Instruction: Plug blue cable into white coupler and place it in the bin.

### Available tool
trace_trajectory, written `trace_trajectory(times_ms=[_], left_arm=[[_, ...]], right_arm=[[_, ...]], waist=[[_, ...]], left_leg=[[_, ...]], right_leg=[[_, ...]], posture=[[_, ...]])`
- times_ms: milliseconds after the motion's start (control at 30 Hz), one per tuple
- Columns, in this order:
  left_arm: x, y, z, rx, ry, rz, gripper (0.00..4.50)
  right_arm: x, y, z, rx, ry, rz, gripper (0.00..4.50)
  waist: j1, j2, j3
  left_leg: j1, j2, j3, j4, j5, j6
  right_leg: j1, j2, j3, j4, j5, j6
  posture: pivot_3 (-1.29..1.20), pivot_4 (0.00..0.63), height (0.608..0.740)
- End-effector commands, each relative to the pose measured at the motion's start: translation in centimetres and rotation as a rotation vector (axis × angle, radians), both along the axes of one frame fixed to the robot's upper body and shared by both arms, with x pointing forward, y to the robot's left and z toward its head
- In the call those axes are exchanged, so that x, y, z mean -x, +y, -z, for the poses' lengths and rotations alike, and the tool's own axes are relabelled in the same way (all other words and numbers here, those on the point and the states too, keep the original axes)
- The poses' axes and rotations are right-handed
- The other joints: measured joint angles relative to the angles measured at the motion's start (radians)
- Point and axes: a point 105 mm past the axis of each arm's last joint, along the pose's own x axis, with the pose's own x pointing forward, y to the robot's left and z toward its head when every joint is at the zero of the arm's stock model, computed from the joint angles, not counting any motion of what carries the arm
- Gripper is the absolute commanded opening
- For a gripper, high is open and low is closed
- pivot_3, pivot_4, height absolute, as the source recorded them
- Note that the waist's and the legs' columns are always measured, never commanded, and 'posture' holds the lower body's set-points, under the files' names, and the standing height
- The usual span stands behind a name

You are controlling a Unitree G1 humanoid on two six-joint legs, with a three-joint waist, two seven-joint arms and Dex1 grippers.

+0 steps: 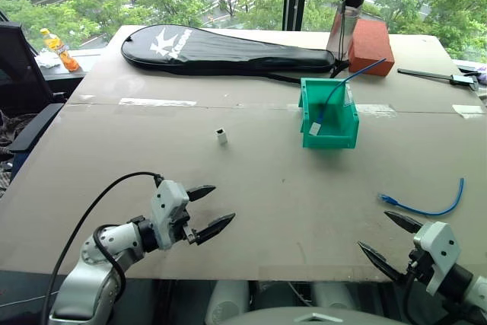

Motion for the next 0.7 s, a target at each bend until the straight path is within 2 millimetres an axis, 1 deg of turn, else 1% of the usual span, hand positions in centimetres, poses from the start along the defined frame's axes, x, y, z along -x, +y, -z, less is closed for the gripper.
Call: trace_trajectory(times_ms=[33,133,300,400,467,567,700], left_arm=[[-0.4,-0.3,-1.3,0.039,-0.045,0.01,4.5],[-1.3,-0.8,-2.4,0.093,-0.079,0.002,4.5],[-2.6,-1.3,-3.6,0.169,-0.083,-0.034,4.5],[-3.1,-1.7,-4.3,0.173,-0.107,-0.027,4.5],[-3.0,-2.2,-4.8,0.151,-0.141,0.016,4.5],[-2.4,-3.0,-4.8,0.111,-0.161,0.104,4.5],[-0.4,-4.5,-5.1,0.086,-0.148,0.296,4.5]], right_arm=[[-0.6,0.4,-1.0,0.0,-0.057,-0.012,4.47],[-1.8,0.8,-2.1,-0.031,-0.104,0.011,4.47],[-3.1,0.9,-3.5,-0.048,-0.154,0.033,4.47],[-3.7,1.1,-4.3,-0.052,-0.173,0.029,4.47],[-4.2,1.2,-4.9,-0.052,-0.195,0.015,4.47],[-4.3,0.0,-4.6,0.0,-0.154,0.028,4.47],[-3.9,-2.8,-4.0,0.148,-0.02,0.046,4.47]], waist=[[0.0,0.0,0.0],[0.0,0.0,0.0],[0.0,0.0,0.0],[0.0,0.0,0.0],[0.0,0.0,0.0],[0.0,0.0,0.0],[0.001,0.0,0.0]], left_leg=[[0.0,0.0,0.0,0.0,0.0,0.0],[0.0,0.0,0.0,0.0,0.0,0.0],[0.0,0.0,0.0,0.001,0.0,0.0],[-0.001,-0.001,0.0,0.001,0.0,0.0],[-0.001,-0.002,0.0,0.001,0.0,0.0],[-0.001,-0.002,0.001,0.001,0.0,0.0],[-0.001,-0.003,0.001,0.001,0.0,0.0]], right_leg=[[0.0,0.0,0.0,0.0,0.0,0.0],[0.0,0.0,-0.001,0.0,0.0,0.0],[0.001,0.002,-0.001,0.001,0.0,0.0],[0.001,0.005,-0.001,0.001,0.002,-0.004],[0.001,0.005,-0.001,0.001,0.002,-0.004],[0.001,0.006,0.0,0.001,0.002,-0.003],[0.001,0.005,0.0,0.001,0.002,-0.004]], posture=[[0.0,0.15,0.74],[0.0,0.15,0.74],[0.0,0.15,0.74],[0.0,0.15,0.74],[0.0,0.15,0.74],[0.0,0.15,0.74],[0.0,0.15,0.74]])
